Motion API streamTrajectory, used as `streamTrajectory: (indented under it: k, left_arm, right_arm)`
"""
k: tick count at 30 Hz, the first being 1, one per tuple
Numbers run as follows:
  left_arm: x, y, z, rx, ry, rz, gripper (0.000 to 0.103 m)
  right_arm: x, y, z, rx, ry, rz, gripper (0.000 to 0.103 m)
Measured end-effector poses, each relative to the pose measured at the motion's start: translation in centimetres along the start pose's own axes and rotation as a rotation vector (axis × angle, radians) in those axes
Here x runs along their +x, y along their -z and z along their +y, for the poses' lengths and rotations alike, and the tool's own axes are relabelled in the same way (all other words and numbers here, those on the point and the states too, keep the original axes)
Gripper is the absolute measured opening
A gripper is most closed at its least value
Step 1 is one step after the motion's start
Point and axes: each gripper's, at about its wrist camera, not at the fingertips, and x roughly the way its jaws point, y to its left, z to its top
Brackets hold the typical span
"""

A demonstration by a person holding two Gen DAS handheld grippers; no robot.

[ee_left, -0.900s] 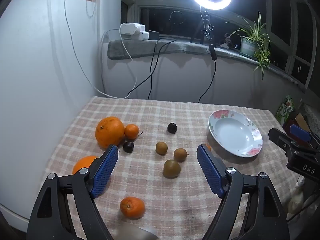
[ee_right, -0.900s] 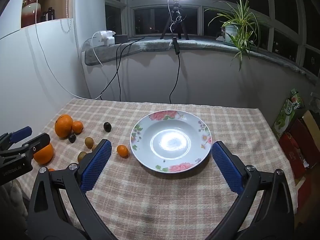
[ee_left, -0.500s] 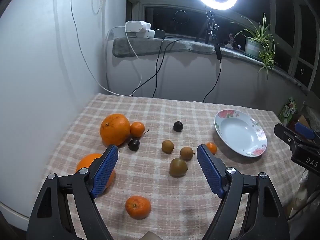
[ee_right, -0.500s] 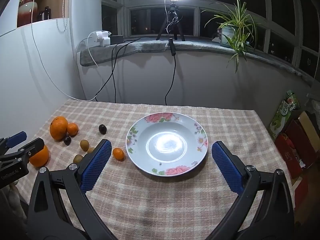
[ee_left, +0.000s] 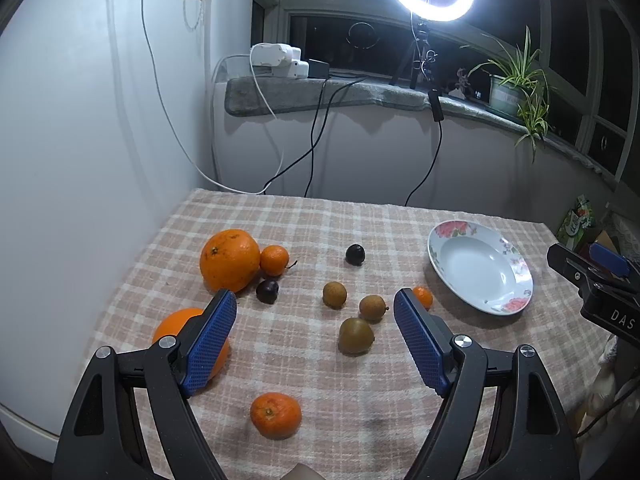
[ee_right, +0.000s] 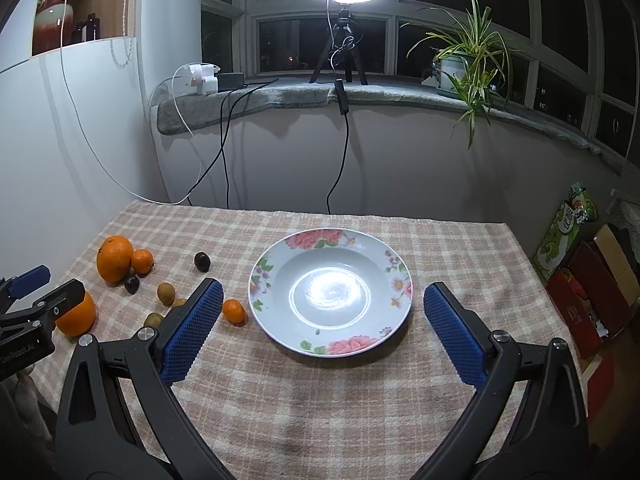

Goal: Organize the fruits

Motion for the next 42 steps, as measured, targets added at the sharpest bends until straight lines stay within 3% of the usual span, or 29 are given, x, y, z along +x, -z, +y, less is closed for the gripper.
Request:
streamTrajectory:
  k: [42]
  left_arm:
    - [0.0,0.2,0.5,-0.003,0.003,-0.002,0.081]
  right_arm:
    - [-0.5,-0.7,1.1,-0.01,-0.004,0.002,0.102]
